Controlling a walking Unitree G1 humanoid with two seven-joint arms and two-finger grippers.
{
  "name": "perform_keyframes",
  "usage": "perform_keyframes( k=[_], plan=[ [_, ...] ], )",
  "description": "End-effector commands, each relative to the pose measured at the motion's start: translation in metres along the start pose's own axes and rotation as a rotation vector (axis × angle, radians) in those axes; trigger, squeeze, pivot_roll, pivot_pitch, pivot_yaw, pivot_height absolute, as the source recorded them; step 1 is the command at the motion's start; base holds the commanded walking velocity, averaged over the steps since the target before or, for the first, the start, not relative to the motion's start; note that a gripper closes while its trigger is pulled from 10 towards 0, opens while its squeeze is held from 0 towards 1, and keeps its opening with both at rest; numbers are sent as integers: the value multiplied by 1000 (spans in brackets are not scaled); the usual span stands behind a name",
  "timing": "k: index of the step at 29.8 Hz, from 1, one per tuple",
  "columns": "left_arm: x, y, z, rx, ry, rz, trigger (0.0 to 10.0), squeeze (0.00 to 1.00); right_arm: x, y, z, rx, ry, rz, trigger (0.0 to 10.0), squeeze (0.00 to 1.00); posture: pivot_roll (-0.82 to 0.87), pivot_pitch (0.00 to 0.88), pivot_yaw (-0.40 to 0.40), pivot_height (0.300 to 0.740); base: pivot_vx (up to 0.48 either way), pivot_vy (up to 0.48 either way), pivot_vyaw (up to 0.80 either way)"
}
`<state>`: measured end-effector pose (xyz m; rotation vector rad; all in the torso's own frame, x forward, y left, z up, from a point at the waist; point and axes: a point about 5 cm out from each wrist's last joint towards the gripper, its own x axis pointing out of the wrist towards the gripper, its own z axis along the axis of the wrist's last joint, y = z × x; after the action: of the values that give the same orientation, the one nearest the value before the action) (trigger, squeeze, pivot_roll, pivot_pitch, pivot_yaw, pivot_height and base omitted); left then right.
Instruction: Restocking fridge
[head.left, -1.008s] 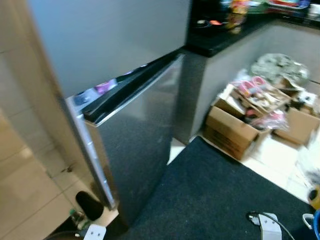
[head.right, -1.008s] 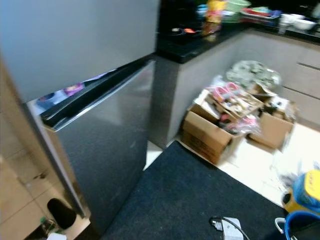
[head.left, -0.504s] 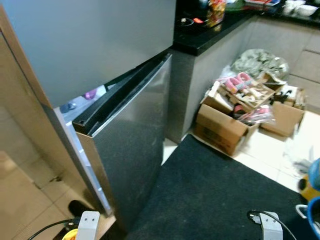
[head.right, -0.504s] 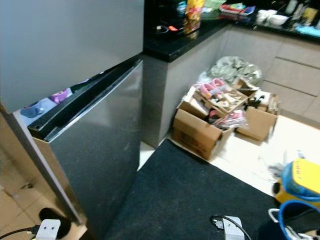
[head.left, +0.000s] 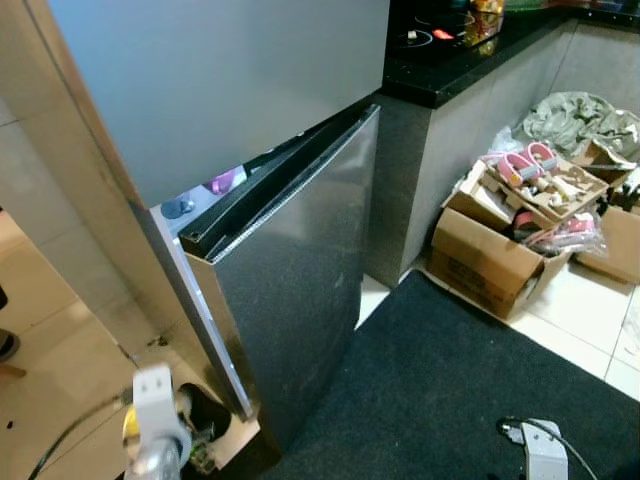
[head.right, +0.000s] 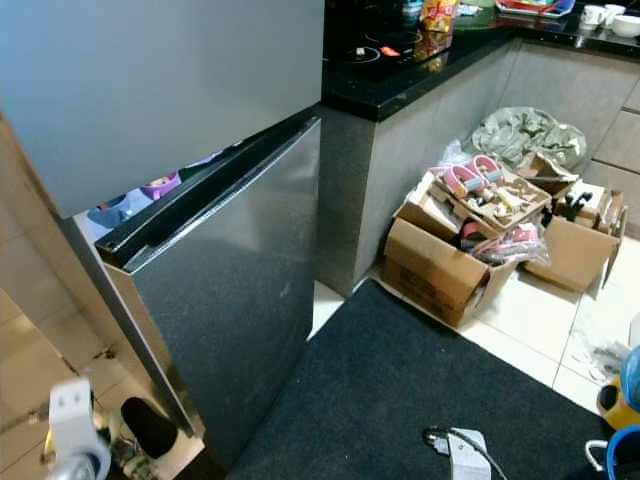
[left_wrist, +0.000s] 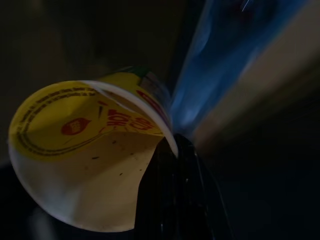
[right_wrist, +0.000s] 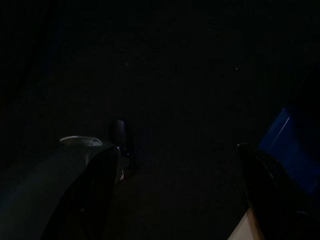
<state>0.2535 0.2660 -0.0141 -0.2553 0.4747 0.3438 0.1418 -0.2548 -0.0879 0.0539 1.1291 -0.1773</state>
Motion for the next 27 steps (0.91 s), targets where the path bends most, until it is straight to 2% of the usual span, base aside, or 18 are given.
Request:
perform_keyframes(
  k=[1,2,4,6,9,10,11,12,14,15,18,19,21,22,24,25,26,27],
  plan=[
    [5,5,22,-140,-93,9,10000,0,-1,-3,-1,7,-8,-12,10000,0,-69,7,6,740,0,0,0],
    [5,5,22,-140,-93,9,10000,0,-1,-3,-1,7,-8,-12,10000,0,-69,7,6,740,0,0,0],
    [12,-9,51,-230,-200,-67,10000,0,-1,-3,-1,10,-8,-15,10000,0,-69,7,6,740,0,0,0],
    [13,-12,55,-234,-216,-85,10000,0,-1,-3,-1,10,-8,-15,10000,0,-69,7,6,740,0,0,0],
    [16,-36,68,-249,-253,-225,10000,0,-1,-5,-2,9,-4,-20,10000,0,-69,2,5,740,0,0,0],
    [16,-36,68,-249,-253,-225,10000,0,-1,-5,-2,9,-4,-20,10000,0,-69,2,5,740,0,0,0],
    [16,-48,68,-245,-246,-289,10000,0,-1,-5,-2,8,-4,-22,10000,0,-69,2,5,740,0,0,0],
    [15,-64,63,-244,-223,-377,10000,0,-1,-6,-2,8,-3,-24,10000,0,-69,2,5,740,0,0,0],
    [15,-70,60,-247,-213,-410,10000,0,-1,-6,-2,8,-3,-24,10000,0,-69,2,5,740,0,0,0],
    [12,-87,49,-239,-177,-488,10000,0,-1,-6,-2,9,-4,-27,10000,0,-69,2,5,740,0,0,0],
    [3,-116,29,-208,-111,-625,10000,0,-1,-6,-2,8,-3,-28,10000,0,-69,2,5,740,0,0,0],
    [3,-116,29,-208,-111,-625,10000,0,-1,-6,-2,8,-3,-28,10000,0,-69,2,5,740,0,0,0],
    [-7,-142,12,-177,-60,-741,10000,0,-1,-6,-2,3,-1,-29,10000,0,-69,2,2,740,0,0,0],
    [-7,-142,12,-177,-60,-741,10000,0,-1,-6,-2,3,-1,-29,10000,0,-69,2,2,740,0,0,0],
    [-20,-168,-5,-149,-13,-861,10000,0,-1,-7,-2,-8,4,-30,10000,0,-68,5,-1,740,0,0,0],
    [-20,-168,-5,-149,-13,-861,10000,0,-1,-7,-2,-8,4,-30,10000,0,-68,5,-1,740,0,0,0],
    [-26,-179,-12,-137,5,-913,10000,0,-1,-7,-3,-11,6,-31,10000,0,-68,5,-1,740,0,0,0],
    [-26,-179,-12,-137,5,-913,10000,0,-1,-7,-3,-11,6,-31,10000,0,-68,5,-1,740,0,0,0]
  ],
)
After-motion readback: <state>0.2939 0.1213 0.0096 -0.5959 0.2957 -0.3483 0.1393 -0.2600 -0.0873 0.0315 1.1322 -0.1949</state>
